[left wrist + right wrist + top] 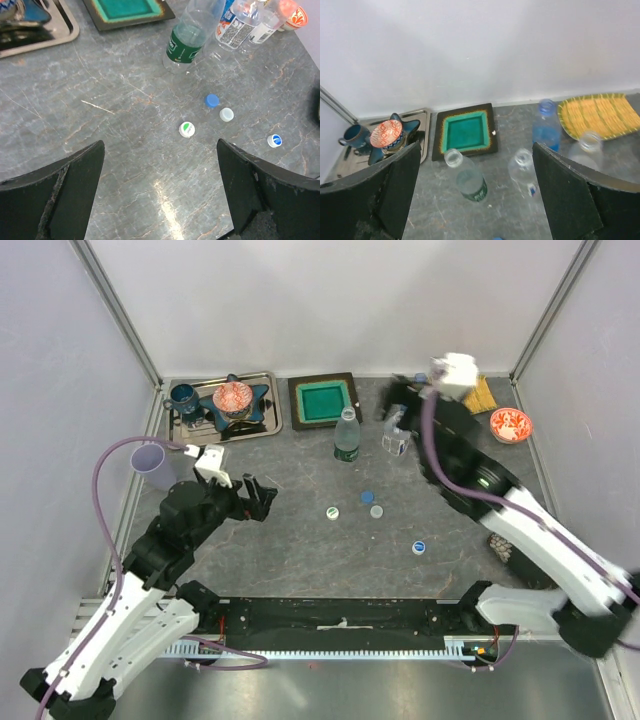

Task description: Unscrew the bottle caps

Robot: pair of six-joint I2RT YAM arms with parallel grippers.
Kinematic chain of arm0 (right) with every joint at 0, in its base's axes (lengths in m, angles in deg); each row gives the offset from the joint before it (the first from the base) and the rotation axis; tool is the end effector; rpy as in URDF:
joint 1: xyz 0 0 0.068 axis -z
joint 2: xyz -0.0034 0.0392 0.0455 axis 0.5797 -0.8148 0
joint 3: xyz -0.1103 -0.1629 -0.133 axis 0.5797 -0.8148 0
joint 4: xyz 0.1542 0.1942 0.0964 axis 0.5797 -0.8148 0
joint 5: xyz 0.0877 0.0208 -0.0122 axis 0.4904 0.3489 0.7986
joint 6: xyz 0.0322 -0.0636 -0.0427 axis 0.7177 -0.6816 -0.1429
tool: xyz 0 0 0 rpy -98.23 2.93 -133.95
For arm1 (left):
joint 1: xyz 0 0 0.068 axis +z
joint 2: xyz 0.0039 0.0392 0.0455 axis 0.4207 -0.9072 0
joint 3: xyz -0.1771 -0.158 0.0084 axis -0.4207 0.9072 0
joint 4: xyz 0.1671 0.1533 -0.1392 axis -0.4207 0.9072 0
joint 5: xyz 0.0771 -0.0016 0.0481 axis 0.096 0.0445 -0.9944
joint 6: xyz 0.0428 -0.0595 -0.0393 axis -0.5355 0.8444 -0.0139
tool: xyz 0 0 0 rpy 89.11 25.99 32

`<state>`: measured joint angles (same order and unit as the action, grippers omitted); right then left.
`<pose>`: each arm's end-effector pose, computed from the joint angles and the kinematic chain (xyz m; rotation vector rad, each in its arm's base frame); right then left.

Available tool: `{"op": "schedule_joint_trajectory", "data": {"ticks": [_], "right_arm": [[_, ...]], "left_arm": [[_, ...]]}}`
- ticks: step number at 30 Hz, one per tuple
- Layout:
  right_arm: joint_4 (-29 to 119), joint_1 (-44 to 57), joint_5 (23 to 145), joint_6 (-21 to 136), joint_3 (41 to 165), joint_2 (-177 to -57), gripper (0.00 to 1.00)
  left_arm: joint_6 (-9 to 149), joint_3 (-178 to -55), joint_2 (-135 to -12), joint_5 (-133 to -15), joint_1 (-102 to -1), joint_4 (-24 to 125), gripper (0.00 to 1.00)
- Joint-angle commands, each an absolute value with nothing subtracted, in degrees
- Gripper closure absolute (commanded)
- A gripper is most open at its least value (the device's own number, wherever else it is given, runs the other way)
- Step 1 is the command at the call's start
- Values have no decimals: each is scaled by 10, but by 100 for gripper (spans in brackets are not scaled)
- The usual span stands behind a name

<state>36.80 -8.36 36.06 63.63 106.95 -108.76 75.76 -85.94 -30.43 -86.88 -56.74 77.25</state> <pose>0.2661 0.1903 0.4151 0.1107 1.5976 0.2045 0.1783 -0.1042 0.2955 0.1755 1.8690 -0.5311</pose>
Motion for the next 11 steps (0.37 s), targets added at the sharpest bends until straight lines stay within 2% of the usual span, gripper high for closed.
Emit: {"op": "schedule_joint_trajectory", "data": {"ticks": [1,5,11], "right_arm": [[347,-84,359,667,917,-930,2],[338,-86,372,680,780,-828,2],[316,-86,376,686,747,-785,2]], "left_arm": [[830,-882,-343,-876,-567,734,1],[881,-878,-369,-878,-566,721,1],[894,-876,-393,-863,-567,709,1]]}}
